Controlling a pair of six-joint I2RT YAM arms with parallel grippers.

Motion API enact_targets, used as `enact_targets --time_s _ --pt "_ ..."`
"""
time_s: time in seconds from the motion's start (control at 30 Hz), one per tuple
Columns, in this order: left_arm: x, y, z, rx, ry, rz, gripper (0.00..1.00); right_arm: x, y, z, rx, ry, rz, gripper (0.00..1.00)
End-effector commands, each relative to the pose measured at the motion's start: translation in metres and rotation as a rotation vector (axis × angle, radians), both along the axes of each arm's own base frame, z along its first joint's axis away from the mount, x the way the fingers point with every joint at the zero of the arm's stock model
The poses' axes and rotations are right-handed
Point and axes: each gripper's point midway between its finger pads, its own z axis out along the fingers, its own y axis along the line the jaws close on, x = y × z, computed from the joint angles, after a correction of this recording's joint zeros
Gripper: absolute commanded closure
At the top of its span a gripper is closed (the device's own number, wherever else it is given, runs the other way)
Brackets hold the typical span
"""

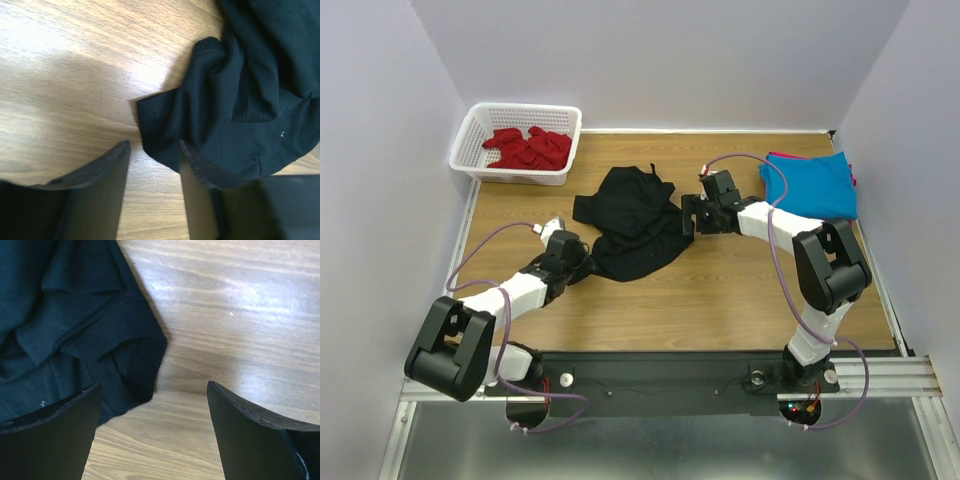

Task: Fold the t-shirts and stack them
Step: Flatten the tshirt out

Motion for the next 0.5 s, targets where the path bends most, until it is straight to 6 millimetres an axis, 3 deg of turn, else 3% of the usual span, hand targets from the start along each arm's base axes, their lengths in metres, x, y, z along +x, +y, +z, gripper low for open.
enact_targets --time_s 0.0,0.07,0.13,0.23,0.47 --pt "-0.002 -0.006 -0.009 0.021 0.034 -0.051 0.55 0.023 0.017 0.023 0.062 -0.094 0.012 0.10" --pt "0.001 -0.008 -0.009 0.031 0.040 -0.064 0.66 0.024 0.017 0.021 0.060 -0.091 0.011 0.11" --pt "0.002 -0.009 -0.009 0.031 0.037 -0.065 0.70 0.025 0.017 0.020 0.057 -0.093 0.012 0.11" --pt "0.006 -0.009 -0.006 0.037 0.024 -0.065 1.00 0.028 0.018 0.018 0.051 -0.095 0.025 0.12" --pt "0.005 -0.009 -0.004 0.038 0.003 -0.086 1.00 0.041 0.022 0.011 0.011 -0.114 0.085 0.15"
